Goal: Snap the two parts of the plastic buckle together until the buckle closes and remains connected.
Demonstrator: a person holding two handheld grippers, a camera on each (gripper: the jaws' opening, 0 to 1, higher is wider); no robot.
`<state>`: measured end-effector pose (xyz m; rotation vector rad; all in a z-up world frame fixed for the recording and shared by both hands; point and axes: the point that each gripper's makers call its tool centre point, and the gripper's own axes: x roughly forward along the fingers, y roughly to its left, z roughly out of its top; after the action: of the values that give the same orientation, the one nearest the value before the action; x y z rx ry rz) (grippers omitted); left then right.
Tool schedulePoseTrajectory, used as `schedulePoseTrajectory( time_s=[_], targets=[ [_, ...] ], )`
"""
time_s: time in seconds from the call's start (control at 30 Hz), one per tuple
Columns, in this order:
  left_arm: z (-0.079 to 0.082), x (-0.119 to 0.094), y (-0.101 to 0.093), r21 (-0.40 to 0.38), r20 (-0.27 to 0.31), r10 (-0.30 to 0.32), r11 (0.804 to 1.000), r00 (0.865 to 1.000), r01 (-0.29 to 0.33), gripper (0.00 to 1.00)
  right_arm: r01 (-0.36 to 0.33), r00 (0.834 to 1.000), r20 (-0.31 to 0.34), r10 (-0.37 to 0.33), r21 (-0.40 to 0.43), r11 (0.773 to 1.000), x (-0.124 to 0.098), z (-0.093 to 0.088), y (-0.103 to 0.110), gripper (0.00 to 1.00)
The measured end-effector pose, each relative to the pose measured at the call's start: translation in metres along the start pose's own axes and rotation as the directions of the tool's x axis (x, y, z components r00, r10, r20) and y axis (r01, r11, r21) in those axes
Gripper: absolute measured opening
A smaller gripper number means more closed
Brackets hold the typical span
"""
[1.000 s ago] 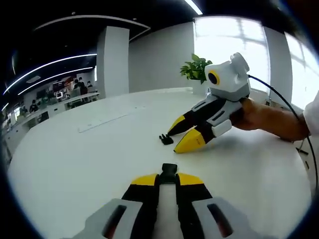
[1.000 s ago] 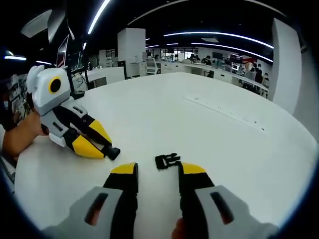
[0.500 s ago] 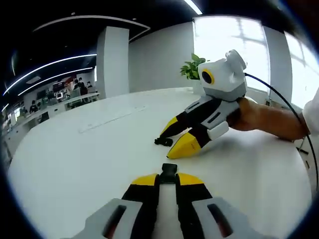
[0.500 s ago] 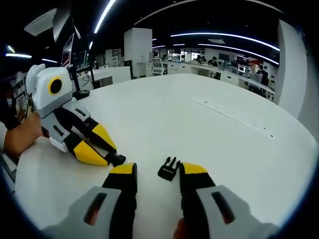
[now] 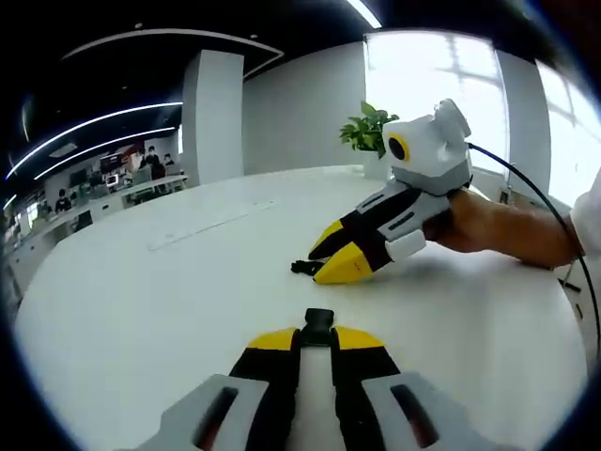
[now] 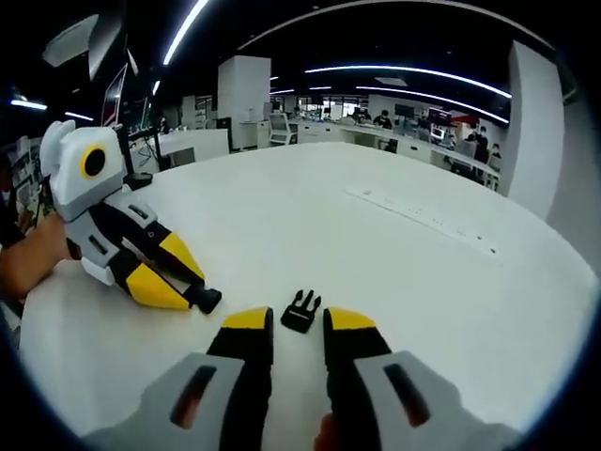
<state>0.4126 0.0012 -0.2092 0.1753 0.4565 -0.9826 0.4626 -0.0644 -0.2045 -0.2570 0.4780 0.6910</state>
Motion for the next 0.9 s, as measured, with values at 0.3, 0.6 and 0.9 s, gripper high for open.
schedulePoseTrajectory(
  time_s=[0.3,0.6,0.9],
  targets=[
    [0.0003,0.0001,0.001,-0.002,0.0,0.001,1.0,1.0,-0.001,0.12,0.023,1.0,0.002,-0.023,0.004,1.0,-0.002,0.0004,-0.0075,0.19],
    [0.0007,-0.0007,0.0009,-0.002,0.002,0.0,1.0,1.0,0.0,0.12,0.028,1.0,0.004,-0.028,0.006,1.0,-0.0034,0.0002,-0.0083,0.16],
    [0.0005,-0.0015,0.001,-0.001,0.001,0.001,1.0,1.0,-0.001,0.12,0.031,1.0,0.001,-0.031,0.032,0.999,-0.0044,-0.0002,-0.0065,0.17]
  ],
)
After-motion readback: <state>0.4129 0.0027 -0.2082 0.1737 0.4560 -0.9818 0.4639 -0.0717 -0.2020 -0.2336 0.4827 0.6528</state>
